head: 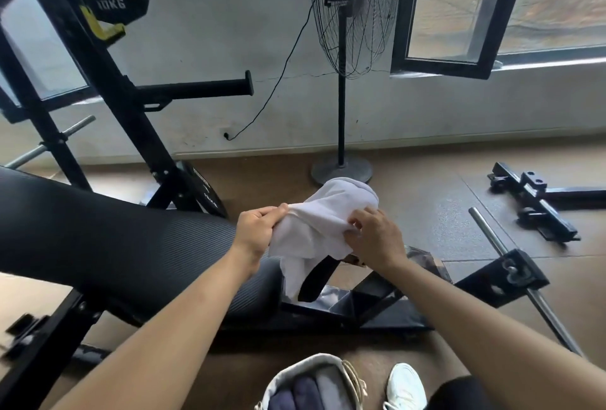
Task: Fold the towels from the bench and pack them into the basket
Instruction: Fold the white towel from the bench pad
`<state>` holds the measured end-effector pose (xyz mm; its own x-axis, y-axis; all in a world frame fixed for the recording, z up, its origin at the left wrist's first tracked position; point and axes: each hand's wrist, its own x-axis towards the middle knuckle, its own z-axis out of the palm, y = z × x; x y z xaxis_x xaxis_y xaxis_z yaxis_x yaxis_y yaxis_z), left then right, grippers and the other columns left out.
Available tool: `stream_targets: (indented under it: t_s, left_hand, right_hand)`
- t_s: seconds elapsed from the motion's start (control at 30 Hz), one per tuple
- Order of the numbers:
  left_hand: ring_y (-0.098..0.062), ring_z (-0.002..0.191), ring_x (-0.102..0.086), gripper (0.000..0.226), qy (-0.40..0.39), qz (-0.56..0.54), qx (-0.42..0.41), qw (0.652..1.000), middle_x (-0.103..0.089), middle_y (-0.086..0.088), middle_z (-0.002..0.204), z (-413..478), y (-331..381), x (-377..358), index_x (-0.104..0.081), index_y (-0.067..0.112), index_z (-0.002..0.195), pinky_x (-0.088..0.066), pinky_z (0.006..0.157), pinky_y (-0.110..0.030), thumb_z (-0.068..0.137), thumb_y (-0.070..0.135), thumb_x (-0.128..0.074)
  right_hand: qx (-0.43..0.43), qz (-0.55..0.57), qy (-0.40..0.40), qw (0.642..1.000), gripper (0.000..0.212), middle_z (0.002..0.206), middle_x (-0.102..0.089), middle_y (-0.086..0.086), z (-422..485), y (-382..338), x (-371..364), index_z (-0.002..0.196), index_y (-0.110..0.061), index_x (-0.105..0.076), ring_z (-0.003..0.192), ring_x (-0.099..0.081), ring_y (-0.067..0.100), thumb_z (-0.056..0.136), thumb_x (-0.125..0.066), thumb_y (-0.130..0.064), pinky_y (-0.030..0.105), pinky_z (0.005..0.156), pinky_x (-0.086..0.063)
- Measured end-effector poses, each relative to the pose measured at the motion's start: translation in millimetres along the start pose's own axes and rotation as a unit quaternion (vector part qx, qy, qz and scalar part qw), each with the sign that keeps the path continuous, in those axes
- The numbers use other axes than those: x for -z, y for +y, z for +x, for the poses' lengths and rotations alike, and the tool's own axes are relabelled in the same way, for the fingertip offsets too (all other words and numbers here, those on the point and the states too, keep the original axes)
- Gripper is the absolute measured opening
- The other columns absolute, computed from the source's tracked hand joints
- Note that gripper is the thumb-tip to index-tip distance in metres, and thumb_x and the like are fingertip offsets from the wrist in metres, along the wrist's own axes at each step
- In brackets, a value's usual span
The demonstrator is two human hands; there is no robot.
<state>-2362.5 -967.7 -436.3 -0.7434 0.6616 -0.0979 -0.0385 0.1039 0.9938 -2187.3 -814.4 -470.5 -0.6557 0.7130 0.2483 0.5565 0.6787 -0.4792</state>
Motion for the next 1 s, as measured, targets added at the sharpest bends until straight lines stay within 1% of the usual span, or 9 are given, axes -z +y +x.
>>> stream_targets:
  t_s: [0.13,0.2,0.3,0.4,0.57,0.7,0.83,0.93,1.0]
  left_hand:
    - [-0.024,0.073,-0.061,0.025,0.021,0.098,-0.010,0.995,-0.071,-0.004,0.075,14.7,-2.5,13.0,-0.082,0.011,0.073,-0.049,0.074,-0.037,0.091,0.028,-0.076]
    - [-0.023,0.067,-0.056,0.031,0.005,0.134,-0.013,0.991,-0.067,-0.002,0.070,16.6,-0.6,18.0,-0.079,0.008,0.072,-0.045,0.070,-0.038,0.089,0.033,-0.077]
    - [-0.022,0.063,-0.036,0.053,-0.024,0.183,-0.048,0.982,-0.045,-0.005,0.063,17.2,8.6,21.0,-0.066,-0.006,0.072,-0.030,0.063,-0.036,0.089,0.045,-0.071]
    - [-0.016,0.061,-0.035,0.045,0.001,0.197,-0.090,0.976,-0.045,-0.001,0.063,16.5,23.9,21.4,-0.066,-0.001,0.076,-0.029,0.058,-0.032,0.101,0.037,-0.062]
    - [-0.014,0.069,-0.048,0.032,0.054,0.155,-0.130,0.978,-0.060,-0.001,0.077,12.1,47.1,30.1,-0.064,0.016,0.087,-0.040,0.061,-0.030,0.103,0.042,-0.055]
    - [-0.018,0.069,-0.051,0.043,0.016,0.145,-0.150,0.978,-0.061,-0.008,0.079,0.2,59.9,63.0,-0.068,0.012,0.091,-0.043,0.059,-0.035,0.095,0.054,-0.064]
    - [-0.018,0.065,-0.042,0.045,0.057,0.063,-0.145,0.986,-0.050,-0.007,0.073,-24.2,77.2,79.8,-0.064,0.000,0.082,-0.034,0.056,-0.030,0.097,0.043,-0.067]
    - [-0.012,0.064,-0.047,0.029,0.077,0.019,-0.136,0.988,-0.055,-0.001,0.071,-58.0,75.5,94.6,-0.070,0.014,0.077,-0.041,0.057,-0.024,0.098,0.032,-0.066]
    - [-0.015,0.071,-0.050,0.026,0.069,0.030,-0.135,0.988,-0.057,-0.006,0.076,-81.3,62.7,105.3,-0.072,0.009,0.082,-0.043,0.063,-0.028,0.098,0.029,-0.068]
  right_hand:
    - [-0.004,0.060,-0.019,0.998,0.008,0.088,-0.076,-0.002,14.1,10.3,22.8,0.092,-0.022,-0.081,0.082,-0.068,0.022,0.087,-0.076,-0.024,0.033,0.074,-0.052]
    - [0.004,0.071,0.003,0.997,0.006,0.084,-0.078,0.000,26.1,7.8,40.3,0.089,-0.022,-0.082,0.079,-0.070,0.023,0.085,-0.078,-0.024,0.038,0.075,-0.056]
    - [-0.005,0.126,0.031,0.992,0.007,0.084,-0.078,0.006,56.9,-10.8,66.6,0.092,-0.017,-0.083,0.076,-0.072,0.029,0.086,-0.078,-0.017,0.047,0.075,-0.060]
    - [-0.030,0.227,0.054,0.972,0.009,0.084,-0.077,0.012,84.3,-39.4,86.8,0.094,-0.010,-0.081,0.076,-0.074,0.033,0.086,-0.077,-0.011,0.052,0.078,-0.062]
    - [0.028,0.306,0.063,0.949,0.016,0.087,-0.075,0.005,105.1,-87.1,109.8,0.104,-0.004,-0.079,0.078,-0.067,0.012,0.089,-0.074,-0.005,0.037,0.092,-0.060]
    - [0.045,0.384,0.019,0.922,0.014,0.085,-0.073,0.008,102.4,-116.2,117.2,0.104,-0.002,-0.077,0.078,-0.067,0.017,0.091,-0.072,-0.001,0.037,0.085,-0.063]
    - [-0.008,0.450,-0.081,0.889,0.013,0.083,-0.066,0.014,78.8,-121.4,116.1,0.101,0.005,-0.074,0.076,-0.065,0.023,0.089,-0.073,0.000,0.035,0.076,-0.065]
    - [-0.004,0.426,-0.138,0.894,0.013,0.082,-0.070,0.010,41.7,-124.7,92.8,0.101,0.003,-0.076,0.074,-0.066,0.016,0.090,-0.073,-0.003,0.031,0.074,-0.063]
    - [0.016,0.383,-0.173,0.907,0.014,0.087,-0.074,0.009,8.9,-126.1,73.0,0.102,-0.002,-0.077,0.075,-0.067,0.010,0.090,-0.074,-0.009,0.025,0.075,-0.061]
